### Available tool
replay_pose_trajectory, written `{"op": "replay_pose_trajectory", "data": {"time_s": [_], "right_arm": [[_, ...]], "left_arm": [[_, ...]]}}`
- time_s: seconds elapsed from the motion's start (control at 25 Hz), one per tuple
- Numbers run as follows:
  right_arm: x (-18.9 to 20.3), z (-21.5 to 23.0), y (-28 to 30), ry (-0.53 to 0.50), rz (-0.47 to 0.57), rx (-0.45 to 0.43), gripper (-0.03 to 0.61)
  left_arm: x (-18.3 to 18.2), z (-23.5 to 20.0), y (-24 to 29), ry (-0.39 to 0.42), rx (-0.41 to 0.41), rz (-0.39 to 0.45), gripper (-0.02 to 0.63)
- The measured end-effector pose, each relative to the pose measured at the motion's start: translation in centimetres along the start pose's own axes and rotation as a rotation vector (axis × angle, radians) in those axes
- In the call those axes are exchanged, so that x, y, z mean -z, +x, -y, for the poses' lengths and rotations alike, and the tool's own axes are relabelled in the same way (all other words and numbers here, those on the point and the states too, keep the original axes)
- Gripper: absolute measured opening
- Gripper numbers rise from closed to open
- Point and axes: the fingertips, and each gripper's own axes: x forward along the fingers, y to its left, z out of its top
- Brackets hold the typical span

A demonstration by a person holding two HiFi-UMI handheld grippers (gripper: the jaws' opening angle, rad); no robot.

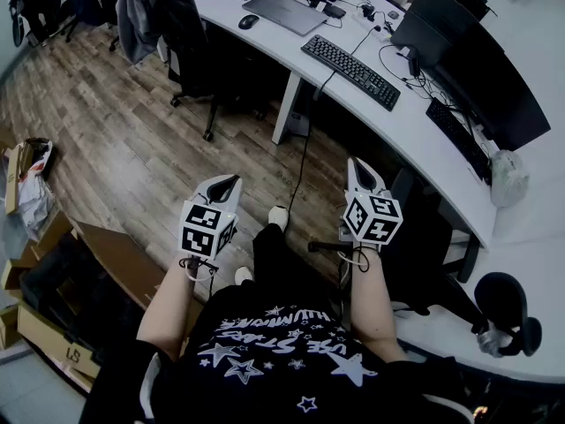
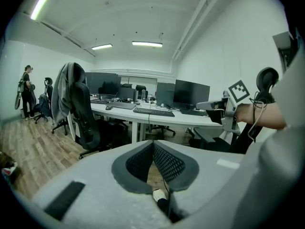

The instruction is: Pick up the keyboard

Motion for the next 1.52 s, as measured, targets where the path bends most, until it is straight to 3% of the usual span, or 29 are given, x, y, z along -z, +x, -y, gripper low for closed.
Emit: {"op": "replay_pose_trajectory", "data": {"time_s": [0.52,1.04,1.08,1.12,1.16,1.2,1.36,1.52], "right_arm": [[1.7,0.4,0.7,0.008,-0.038,-0.002,0.003],[-0.7,4.4,5.3,0.128,0.055,0.014,0.005],[-0.9,4.8,6.0,0.132,0.055,0.004,0.006],[-1.1,5.1,6.8,0.139,0.054,-0.009,0.018],[-1.4,5.5,7.6,0.149,0.051,-0.025,0.079],[-1.6,6.0,8.5,0.160,0.048,-0.038,0.127],[-2.2,8.3,12.2,0.175,0.032,-0.046,0.265],[-2.2,10.6,15.7,0.191,0.001,-0.037,0.340]], "left_arm": [[1.0,-0.3,0.6,-0.029,0.020,-0.027,0.021],[-4.3,-3.1,5.8,-0.035,0.025,0.045,0.026],[-4.7,-3.3,6.6,-0.033,0.028,0.045,0.042],[-5.1,-3.6,7.5,-0.031,0.033,0.045,0.103],[-5.6,-3.8,8.5,-0.026,0.041,0.044,0.211],[-6.1,-4.0,9.6,-0.019,0.051,0.043,0.271],[-8.3,-4.2,14.4,0.028,0.117,0.019,0.357],[-10.4,-4.3,19.3,0.062,0.179,-0.006,0.393]]}}
